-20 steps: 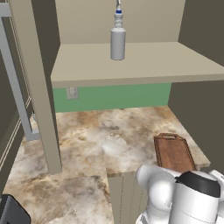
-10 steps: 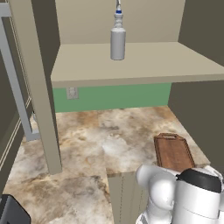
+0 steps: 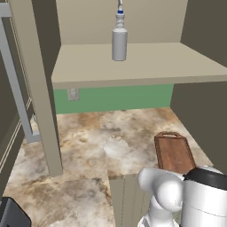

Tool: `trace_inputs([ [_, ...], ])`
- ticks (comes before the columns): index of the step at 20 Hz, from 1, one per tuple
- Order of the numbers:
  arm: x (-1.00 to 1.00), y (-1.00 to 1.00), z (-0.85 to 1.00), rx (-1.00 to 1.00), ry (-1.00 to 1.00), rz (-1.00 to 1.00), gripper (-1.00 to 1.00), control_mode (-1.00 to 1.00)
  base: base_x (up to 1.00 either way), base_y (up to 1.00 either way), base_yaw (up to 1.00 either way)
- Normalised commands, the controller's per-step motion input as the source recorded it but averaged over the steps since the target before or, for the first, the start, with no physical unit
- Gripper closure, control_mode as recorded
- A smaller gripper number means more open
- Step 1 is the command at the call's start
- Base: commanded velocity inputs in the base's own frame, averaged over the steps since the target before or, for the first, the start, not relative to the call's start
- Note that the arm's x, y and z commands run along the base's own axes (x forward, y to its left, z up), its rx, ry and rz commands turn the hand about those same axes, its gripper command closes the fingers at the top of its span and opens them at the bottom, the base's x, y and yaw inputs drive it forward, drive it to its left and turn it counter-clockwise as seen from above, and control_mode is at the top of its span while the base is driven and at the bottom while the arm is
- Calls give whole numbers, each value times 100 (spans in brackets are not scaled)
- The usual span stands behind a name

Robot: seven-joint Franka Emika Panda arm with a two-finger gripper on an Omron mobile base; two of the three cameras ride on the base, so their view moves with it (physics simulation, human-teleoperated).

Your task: Move the cutting board and knife to the sink. Then move spray from the cabinet to the counter.

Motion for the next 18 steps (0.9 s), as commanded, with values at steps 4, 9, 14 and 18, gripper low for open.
trace_inputs([
  [4,0,0,0,0,-2,-3,100,-100,0,0,0],
  [9,-8,-7,7,1,-10,-3,100,-100,0,0,0],
  [14,-15,-3,32,1,-17,-3,100,-100,0,0,0],
  [18,-37,-5,52,3,-22,-2,100,-100,0,0,0],
])
